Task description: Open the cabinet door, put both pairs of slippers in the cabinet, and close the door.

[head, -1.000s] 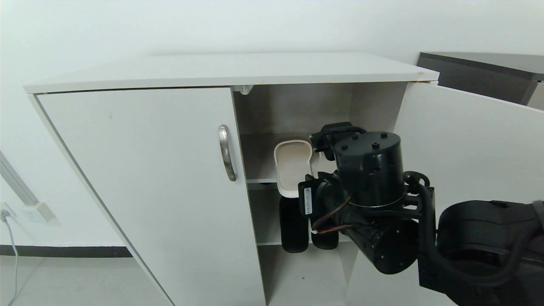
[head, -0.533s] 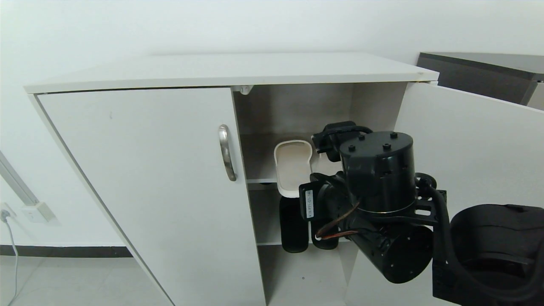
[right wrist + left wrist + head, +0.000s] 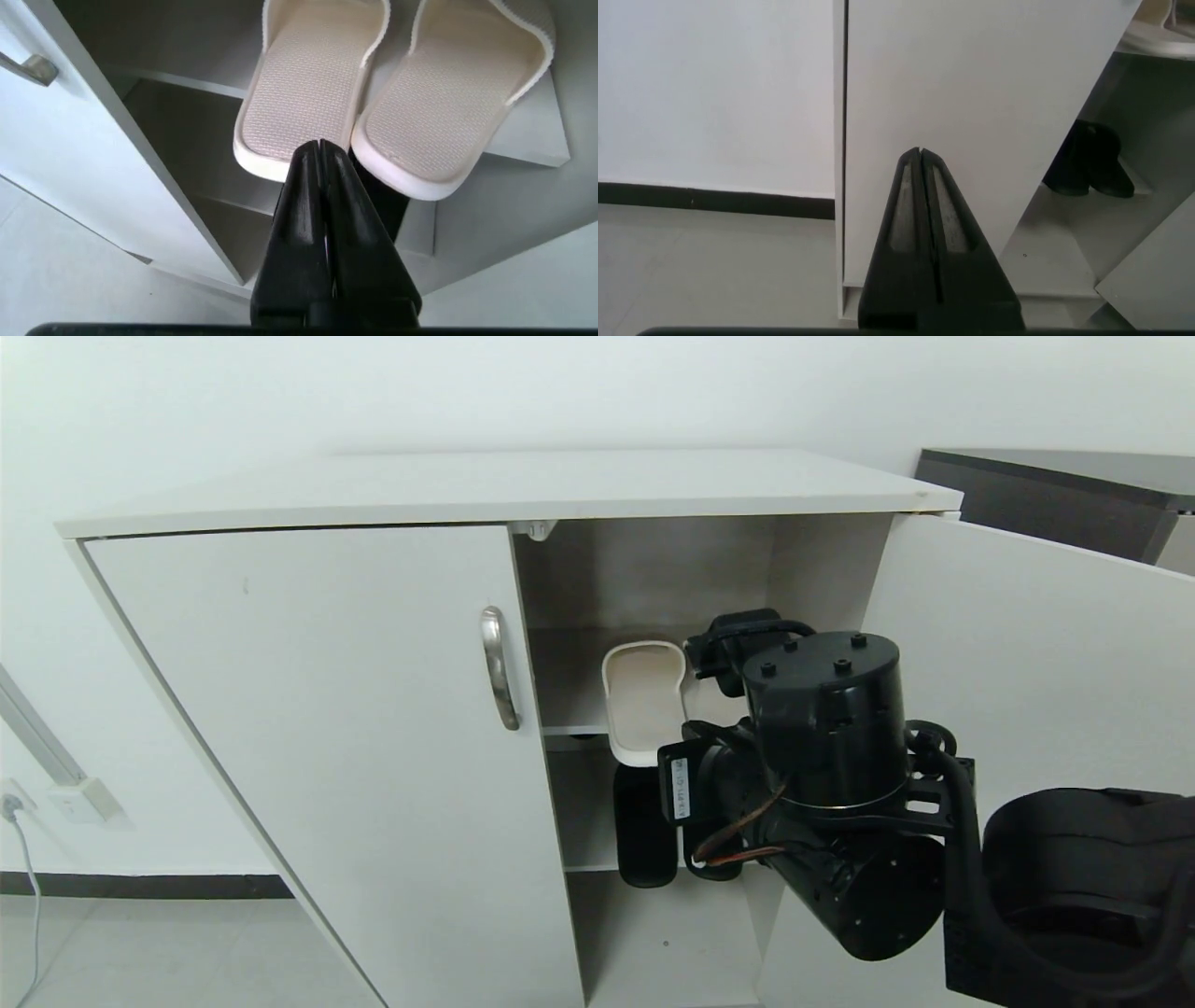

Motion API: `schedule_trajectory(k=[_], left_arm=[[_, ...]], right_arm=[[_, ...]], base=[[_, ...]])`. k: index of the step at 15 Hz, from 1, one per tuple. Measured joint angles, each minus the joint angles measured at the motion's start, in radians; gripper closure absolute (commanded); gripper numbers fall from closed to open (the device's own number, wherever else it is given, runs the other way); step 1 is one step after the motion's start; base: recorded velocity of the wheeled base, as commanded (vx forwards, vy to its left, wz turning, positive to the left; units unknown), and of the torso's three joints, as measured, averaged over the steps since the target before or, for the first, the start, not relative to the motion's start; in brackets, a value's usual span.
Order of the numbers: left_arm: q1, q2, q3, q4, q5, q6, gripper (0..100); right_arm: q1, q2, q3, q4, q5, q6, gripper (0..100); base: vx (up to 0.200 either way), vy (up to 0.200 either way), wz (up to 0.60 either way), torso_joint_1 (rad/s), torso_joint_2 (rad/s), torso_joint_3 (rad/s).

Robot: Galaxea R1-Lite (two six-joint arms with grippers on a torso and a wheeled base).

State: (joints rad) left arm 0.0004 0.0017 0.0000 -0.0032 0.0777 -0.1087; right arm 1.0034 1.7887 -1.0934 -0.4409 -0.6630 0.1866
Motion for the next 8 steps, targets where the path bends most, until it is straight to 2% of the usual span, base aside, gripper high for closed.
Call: schedule_trajectory(k=[8], left_arm=[[0.001, 0.0, 0.0, -0.001, -0.002, 0.0, 100]], right_arm=[[-0.009, 0.048, 0.004, -0.042, 0.002, -0.001, 100]], base=[[-0.2, 0.0, 0.0, -0.001, 0.0, 0.005]])
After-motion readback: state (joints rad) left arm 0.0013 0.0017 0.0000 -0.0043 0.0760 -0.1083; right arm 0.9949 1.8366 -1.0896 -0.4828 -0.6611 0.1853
